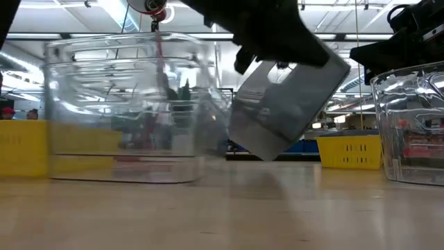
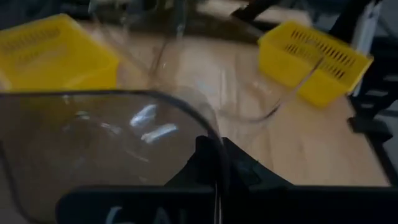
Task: Stack baskets by color
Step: Move the middle left black bin to the middle right of the table, then adjust the middle left yellow bin on the table
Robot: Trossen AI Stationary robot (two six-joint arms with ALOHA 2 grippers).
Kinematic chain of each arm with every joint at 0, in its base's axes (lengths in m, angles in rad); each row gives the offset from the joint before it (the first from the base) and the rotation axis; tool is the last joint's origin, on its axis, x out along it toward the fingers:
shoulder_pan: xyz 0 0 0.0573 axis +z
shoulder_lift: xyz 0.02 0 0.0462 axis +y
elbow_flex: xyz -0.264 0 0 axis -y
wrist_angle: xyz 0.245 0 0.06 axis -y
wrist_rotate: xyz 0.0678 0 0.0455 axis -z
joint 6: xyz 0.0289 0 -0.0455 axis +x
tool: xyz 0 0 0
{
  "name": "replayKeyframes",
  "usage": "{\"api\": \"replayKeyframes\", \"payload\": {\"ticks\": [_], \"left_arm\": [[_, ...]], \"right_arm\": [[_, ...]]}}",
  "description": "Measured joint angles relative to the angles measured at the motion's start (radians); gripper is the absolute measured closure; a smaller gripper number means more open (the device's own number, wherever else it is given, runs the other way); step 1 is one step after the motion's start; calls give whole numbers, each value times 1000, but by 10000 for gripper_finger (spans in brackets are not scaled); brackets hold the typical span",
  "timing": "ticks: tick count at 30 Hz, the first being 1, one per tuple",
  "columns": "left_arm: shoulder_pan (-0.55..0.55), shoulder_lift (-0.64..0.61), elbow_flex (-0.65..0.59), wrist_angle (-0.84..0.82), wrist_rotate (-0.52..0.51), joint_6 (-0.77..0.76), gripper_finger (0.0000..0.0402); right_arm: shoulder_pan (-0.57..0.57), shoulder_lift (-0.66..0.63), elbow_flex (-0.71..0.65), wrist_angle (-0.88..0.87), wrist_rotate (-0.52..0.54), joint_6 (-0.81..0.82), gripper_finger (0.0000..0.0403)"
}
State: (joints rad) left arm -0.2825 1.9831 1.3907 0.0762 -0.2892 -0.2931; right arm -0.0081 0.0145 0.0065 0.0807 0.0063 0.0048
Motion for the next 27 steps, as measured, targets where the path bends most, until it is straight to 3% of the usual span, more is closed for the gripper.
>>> {"api": "replayKeyframes", "payload": {"ticks": [11,21,24,27], "left_arm": [[6,54,4,-42,23,-19,379],[46,58,2,-109,229,-17,273],[47,10,62,-211,275,-6,245],[26,-34,178,-474,266,-2,237]], "right_arm": [[0,0,0,1,0,0,373],[0,0,0,4,0,0,373],[0,0,0,8,0,0,373],[0,0,0,9,0,0,373]]}}
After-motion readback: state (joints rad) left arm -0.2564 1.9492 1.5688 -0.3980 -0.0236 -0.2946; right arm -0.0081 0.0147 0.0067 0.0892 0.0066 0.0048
